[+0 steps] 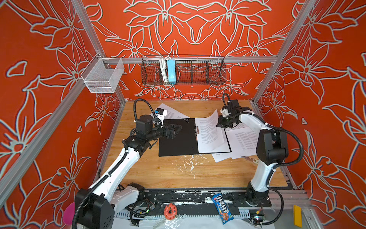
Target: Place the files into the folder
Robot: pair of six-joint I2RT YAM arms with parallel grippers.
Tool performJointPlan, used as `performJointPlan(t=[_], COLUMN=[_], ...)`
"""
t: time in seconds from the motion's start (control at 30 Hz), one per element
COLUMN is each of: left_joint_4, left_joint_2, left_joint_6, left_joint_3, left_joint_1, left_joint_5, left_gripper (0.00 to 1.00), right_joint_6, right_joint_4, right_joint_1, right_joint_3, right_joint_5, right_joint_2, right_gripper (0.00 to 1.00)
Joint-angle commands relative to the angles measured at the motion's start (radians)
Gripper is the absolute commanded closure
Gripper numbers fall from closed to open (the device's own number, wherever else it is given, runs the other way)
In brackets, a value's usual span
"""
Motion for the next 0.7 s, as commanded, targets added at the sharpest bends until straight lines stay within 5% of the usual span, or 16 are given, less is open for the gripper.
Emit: performJointPlan(t=[0.0, 0.3, 0.67], left_joint_4=[0.019, 0.016, 0.002], left_joint_2=[0.004, 0.007, 0.007], left_joint_6=[-0.005, -0.004, 0.002], left_joint_3=[0.015, 0.016, 0.020], left_joint_1=[-0.001, -0.002, -0.001], left_joint_5=[0.015, 0.011, -0.010], left_gripper=[0.02, 0.02, 0.02], right_joint_6=[-0.014, -0.012, 0.004], right_joint_4=[-0.017, -0.039, -0.054], right_joint_1=[0.005, 0.006, 0.007], right_joint_3=[0.003, 0.008, 0.053], right_joint_5=[-0.004, 0.083, 0.123], right_joint_2=[0.010, 0.002, 0.050], right_gripper=[0.87, 0.63, 0.56])
